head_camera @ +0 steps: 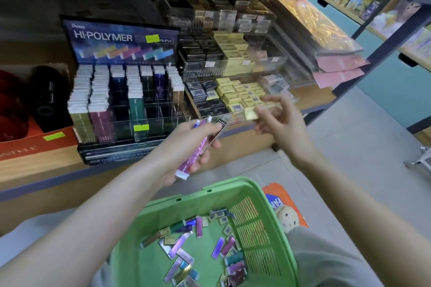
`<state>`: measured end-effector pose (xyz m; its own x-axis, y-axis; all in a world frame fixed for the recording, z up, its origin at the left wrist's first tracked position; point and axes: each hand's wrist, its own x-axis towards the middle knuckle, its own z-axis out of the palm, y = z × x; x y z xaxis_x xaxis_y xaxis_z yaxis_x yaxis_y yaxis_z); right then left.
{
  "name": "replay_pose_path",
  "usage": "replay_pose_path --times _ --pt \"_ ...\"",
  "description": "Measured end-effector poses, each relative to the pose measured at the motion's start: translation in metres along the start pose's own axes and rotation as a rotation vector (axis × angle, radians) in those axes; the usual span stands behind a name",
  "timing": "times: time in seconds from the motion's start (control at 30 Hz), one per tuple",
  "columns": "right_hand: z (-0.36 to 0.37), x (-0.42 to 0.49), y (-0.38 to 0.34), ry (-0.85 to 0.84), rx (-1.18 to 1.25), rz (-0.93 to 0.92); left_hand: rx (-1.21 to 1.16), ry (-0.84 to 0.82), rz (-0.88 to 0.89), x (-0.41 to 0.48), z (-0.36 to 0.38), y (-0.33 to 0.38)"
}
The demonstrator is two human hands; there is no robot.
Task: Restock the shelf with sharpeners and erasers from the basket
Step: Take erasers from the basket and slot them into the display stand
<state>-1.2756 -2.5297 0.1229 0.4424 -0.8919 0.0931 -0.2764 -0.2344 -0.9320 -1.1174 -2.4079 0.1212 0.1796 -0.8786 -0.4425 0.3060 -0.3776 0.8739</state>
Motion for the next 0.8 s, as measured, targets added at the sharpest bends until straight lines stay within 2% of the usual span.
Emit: replay_pose_path --times 0.13,0.23,0.53,0.73,0.8 --pt "-0.013 0.055 0.013 0.161 -0.239 0.012 -0.039 -0.016 -0.025 0.006 -0.001 0.001" --pt "-0.016 0.084 0.019 0.192 -0.395 0.048 0.001 -0.032 -0.028 0.007 0.0 0.001" --pt "-0.014 0.109 0.025 0.0 -0.73 -0.04 0.082 -0.044 0.03 0.009 -0.004 0.004" --pt "-0.02 0.113 0.023 -0.136 -0.893 -0.032 0.014 -0.049 0.04 0.01 -0.001 0.009" --pt "-0.02 0.116 0.02 -0.126 -0.935 -0.046 -0.003 -0.038 0.044 0.011 -0.001 0.01"
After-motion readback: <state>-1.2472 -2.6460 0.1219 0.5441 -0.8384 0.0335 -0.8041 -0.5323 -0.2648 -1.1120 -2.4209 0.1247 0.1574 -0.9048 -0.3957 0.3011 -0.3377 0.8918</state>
